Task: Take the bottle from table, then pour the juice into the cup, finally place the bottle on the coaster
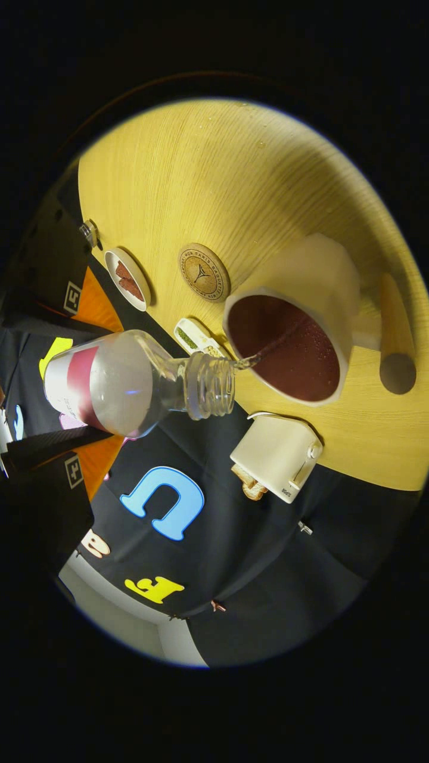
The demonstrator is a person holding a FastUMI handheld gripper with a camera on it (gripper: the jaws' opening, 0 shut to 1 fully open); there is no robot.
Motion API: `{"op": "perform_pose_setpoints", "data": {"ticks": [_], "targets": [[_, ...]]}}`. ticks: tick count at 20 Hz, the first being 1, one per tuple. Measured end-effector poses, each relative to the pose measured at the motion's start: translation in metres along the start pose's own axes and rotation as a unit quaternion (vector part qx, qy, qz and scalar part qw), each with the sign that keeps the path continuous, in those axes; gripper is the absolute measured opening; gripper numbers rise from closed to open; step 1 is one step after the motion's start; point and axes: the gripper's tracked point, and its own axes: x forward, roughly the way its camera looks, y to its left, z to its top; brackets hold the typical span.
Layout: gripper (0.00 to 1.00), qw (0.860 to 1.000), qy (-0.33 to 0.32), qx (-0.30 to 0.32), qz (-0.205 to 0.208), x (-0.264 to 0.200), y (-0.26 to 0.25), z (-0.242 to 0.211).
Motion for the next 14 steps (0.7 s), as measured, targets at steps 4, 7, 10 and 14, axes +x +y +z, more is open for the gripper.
{"op": "perform_pose_setpoints", "data": {"ticks": [4,7,10,14], "targets": [[0.69,1.000,-0.007,-0.015,-0.004,0.0013,-0.0043,0.0033],[0.69,1.000,-0.010,-0.025,-0.005,0.0008,-0.0035,0.0029],[0.70,0.999,-0.008,-0.034,-0.004,0.0006,-0.0023,-0.0017],[0.70,0.999,-0.008,-0.035,-0.006,0.0031,-0.0036,-0.0019]]}}
